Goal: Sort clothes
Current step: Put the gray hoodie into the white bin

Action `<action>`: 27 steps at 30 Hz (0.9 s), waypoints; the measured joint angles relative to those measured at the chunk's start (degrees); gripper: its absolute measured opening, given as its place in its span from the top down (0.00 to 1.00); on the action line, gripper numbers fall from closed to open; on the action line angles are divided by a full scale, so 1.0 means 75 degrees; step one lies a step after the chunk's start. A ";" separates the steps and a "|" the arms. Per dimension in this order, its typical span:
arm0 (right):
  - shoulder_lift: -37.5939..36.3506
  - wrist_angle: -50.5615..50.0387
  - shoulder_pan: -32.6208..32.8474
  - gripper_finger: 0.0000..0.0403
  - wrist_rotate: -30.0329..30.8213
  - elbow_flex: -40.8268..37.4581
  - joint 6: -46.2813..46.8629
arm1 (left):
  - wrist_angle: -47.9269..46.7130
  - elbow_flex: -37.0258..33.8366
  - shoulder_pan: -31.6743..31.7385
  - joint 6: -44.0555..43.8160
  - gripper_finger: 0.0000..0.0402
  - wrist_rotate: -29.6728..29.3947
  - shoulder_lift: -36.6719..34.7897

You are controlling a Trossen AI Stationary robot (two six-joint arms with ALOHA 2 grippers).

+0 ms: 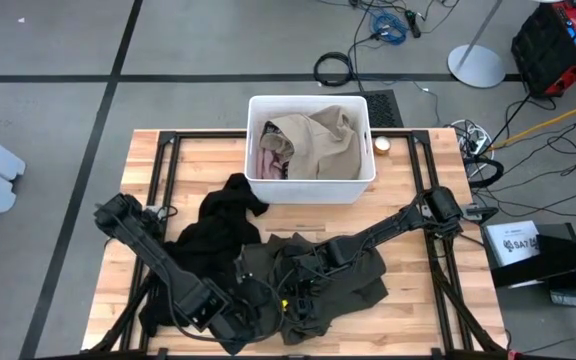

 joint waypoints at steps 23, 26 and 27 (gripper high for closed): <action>0.0001 0.0004 -0.0005 0.89 -0.0002 0.0000 -0.0204 | 0.2131 -0.2583 0.0447 0.1315 0.50 0.0144 -0.0276; -0.0001 0.0003 -0.0003 0.89 0.0000 0.0000 -0.0211 | 0.1918 -0.2613 0.0883 0.0281 0.50 0.1349 -0.0323; -0.0001 0.0001 -0.0006 0.89 -0.0003 0.0000 -0.0227 | 0.2130 -0.2708 0.0970 0.0289 0.50 0.1701 -0.0326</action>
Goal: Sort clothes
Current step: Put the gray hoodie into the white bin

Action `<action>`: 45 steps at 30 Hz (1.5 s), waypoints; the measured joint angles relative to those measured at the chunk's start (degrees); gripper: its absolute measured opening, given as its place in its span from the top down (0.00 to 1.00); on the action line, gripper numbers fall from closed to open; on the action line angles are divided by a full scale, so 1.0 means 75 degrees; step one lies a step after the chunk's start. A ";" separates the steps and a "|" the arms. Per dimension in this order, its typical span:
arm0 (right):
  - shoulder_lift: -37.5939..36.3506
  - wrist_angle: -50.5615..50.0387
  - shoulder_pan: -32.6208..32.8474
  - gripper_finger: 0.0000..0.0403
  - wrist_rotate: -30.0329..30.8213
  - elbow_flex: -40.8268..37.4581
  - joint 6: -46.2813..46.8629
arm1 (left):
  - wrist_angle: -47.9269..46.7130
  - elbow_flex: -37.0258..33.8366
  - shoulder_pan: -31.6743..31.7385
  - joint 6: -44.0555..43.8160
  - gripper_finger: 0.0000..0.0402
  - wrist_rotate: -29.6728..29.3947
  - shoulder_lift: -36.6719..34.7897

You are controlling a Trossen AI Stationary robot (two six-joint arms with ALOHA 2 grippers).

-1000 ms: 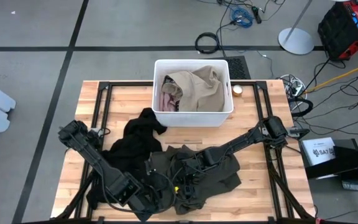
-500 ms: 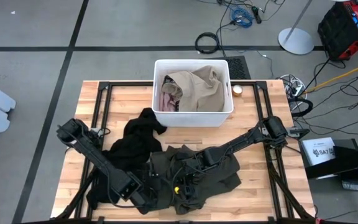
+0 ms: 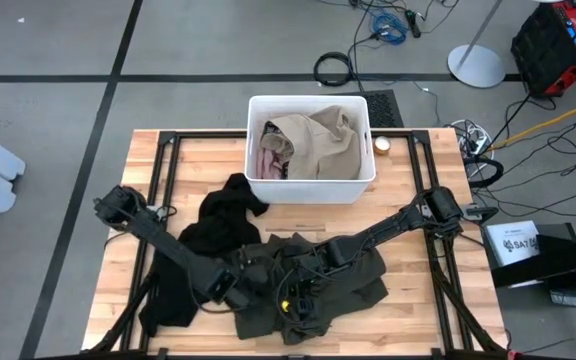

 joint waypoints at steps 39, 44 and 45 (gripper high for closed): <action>-0.0003 -0.0175 0.0093 0.89 -0.0026 0.0006 0.0002 | 0.3451 -0.3952 -0.0148 -0.3799 0.50 0.0559 -0.3442; -0.0003 -0.0175 0.0093 0.89 -0.0023 0.0006 -0.0001 | 0.3455 -0.3949 -0.0116 -0.3456 0.49 0.0398 -0.3442; -0.0003 -0.0175 0.0093 0.89 -0.0023 0.0006 -0.0004 | 0.3452 -0.3949 -0.0108 -0.3452 0.49 0.0347 -0.3442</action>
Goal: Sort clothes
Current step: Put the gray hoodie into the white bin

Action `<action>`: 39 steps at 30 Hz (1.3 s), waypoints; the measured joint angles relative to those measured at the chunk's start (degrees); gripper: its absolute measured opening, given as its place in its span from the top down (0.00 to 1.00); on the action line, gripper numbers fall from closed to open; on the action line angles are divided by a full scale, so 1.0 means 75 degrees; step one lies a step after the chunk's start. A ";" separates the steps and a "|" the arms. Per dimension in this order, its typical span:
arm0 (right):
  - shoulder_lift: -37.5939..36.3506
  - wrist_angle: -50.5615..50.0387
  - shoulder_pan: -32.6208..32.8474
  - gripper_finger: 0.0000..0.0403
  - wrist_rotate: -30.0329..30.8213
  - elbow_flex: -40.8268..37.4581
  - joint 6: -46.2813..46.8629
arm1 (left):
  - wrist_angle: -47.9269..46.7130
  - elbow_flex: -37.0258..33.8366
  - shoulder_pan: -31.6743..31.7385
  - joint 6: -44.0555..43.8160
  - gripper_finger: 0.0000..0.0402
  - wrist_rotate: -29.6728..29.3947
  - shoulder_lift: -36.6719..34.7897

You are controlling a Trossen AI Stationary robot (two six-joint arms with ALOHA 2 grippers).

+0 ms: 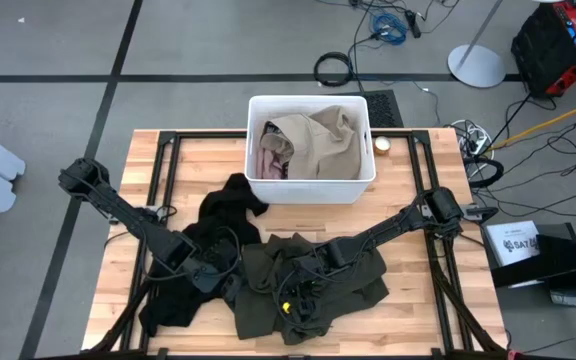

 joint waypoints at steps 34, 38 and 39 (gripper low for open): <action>0.0000 -0.0015 0.0000 0.89 0.0000 0.0000 -0.0142 | 0.2415 0.0009 0.0599 -0.0433 0.09 0.0736 0.1992; 0.0000 -0.0018 0.0000 0.89 -0.0006 0.0000 -0.0144 | 0.3456 0.0006 0.0713 0.0023 0.09 0.0762 0.2233; 0.0000 -0.0022 0.0001 0.89 -0.0006 0.0000 -0.0145 | 0.3689 0.0006 0.0741 0.0140 0.09 0.0765 0.2238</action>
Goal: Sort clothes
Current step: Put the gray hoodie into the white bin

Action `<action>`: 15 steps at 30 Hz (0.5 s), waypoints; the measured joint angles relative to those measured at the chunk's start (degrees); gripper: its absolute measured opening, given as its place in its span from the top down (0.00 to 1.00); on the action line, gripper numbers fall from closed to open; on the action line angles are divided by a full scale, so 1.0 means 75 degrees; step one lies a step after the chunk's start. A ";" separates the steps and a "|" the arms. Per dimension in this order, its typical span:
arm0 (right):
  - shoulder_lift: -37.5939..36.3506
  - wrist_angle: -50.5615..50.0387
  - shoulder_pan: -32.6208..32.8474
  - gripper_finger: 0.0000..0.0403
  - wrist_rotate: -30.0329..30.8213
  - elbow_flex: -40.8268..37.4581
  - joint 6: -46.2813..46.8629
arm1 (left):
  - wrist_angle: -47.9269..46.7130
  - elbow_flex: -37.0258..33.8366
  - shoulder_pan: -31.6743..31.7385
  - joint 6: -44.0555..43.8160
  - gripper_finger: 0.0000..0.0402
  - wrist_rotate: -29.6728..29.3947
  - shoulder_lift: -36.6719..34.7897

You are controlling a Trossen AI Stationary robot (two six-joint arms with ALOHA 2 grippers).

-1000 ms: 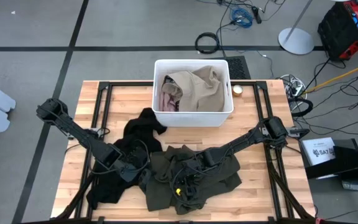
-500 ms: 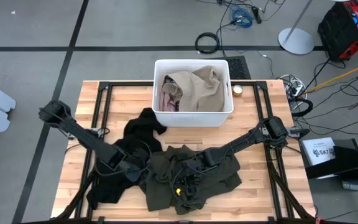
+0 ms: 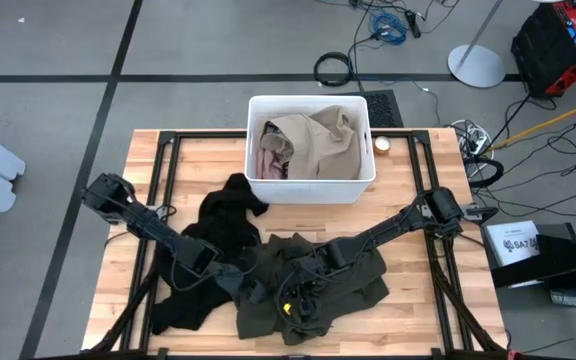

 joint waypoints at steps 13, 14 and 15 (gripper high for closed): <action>0.0003 0.0473 0.0002 0.89 0.0001 -0.0020 0.0000 | 0.0493 0.0000 0.0042 0.0518 0.09 -0.0556 0.0000; 0.0006 0.0700 0.0002 0.89 0.0010 -0.0023 0.0000 | 0.0493 0.0000 0.0042 0.0542 0.09 -0.0571 0.0000; 0.0006 0.0928 0.0005 0.89 0.0041 -0.0023 0.0000 | 0.0502 0.0000 0.0042 0.0621 0.09 -0.0574 0.0000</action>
